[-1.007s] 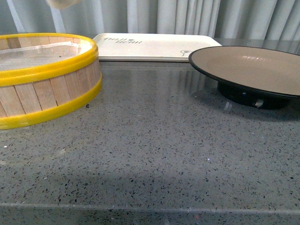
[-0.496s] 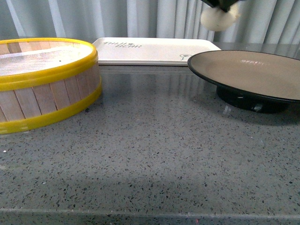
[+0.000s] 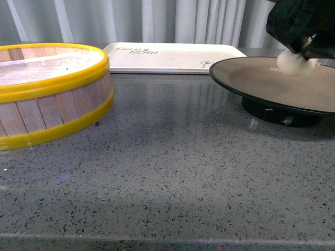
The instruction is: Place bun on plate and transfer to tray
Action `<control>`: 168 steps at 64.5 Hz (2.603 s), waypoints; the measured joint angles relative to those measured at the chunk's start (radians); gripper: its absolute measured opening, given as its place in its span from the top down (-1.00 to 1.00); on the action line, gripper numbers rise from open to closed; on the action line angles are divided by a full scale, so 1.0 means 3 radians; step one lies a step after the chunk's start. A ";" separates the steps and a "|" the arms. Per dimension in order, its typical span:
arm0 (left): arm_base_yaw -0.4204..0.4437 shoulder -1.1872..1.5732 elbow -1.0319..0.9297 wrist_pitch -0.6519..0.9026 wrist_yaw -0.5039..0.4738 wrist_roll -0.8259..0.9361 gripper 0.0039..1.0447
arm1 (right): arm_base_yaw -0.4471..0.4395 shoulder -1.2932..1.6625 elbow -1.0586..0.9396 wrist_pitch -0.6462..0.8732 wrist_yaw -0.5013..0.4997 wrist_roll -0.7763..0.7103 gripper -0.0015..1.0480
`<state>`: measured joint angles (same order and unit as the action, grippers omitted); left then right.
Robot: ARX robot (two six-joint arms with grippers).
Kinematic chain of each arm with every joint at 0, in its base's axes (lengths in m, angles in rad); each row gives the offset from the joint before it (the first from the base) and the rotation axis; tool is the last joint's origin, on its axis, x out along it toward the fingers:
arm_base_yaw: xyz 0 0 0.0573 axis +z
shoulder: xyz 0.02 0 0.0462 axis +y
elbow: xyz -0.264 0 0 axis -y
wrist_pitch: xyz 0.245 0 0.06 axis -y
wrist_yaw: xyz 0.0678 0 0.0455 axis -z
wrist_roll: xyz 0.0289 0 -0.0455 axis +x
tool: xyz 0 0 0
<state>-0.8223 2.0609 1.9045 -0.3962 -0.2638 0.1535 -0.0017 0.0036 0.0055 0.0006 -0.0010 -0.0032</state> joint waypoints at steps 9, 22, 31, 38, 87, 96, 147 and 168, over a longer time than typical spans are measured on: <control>-0.0003 0.0113 0.0098 -0.0052 -0.0028 0.0023 0.92 | 0.0000 0.0000 0.0000 0.0000 0.0000 0.0000 -0.84; 0.0008 0.0225 0.0174 -0.0089 -0.0142 0.0074 0.92 | 0.0000 0.0000 0.0000 0.0000 0.0000 0.0000 -0.84; 0.0013 0.0280 0.0178 -0.0098 -0.0167 0.0094 0.92 | 0.0000 0.0000 0.0000 0.0000 0.0000 0.0000 -0.84; 0.0013 0.0285 0.0175 -0.0103 -0.0158 0.0098 0.92 | 0.0000 0.0000 0.0000 0.0000 0.0000 0.0000 -0.84; 0.0137 -0.0282 -0.0024 0.0076 0.0041 -0.0099 -0.88 | 0.0000 0.0000 0.0000 0.0000 0.0000 0.0000 -0.84; 0.0333 -0.1029 -0.0795 0.0626 0.0033 -0.0052 -0.88 | 0.0000 0.0000 0.0000 0.0000 0.0000 0.0000 -0.84; 0.2731 -0.4457 -0.5145 0.2510 0.0844 -0.0481 0.37 | 0.0000 0.0000 0.0000 0.0000 -0.0001 0.0000 -0.84; 0.2733 -0.4938 -0.5741 0.2612 0.0879 -0.0519 0.93 | 0.0000 0.0000 0.0000 0.0000 0.0000 0.0000 -0.84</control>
<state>-0.0025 0.5797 0.1822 0.3874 -0.0002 -0.0021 -0.0017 0.0036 0.0055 0.0006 -0.0010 -0.0032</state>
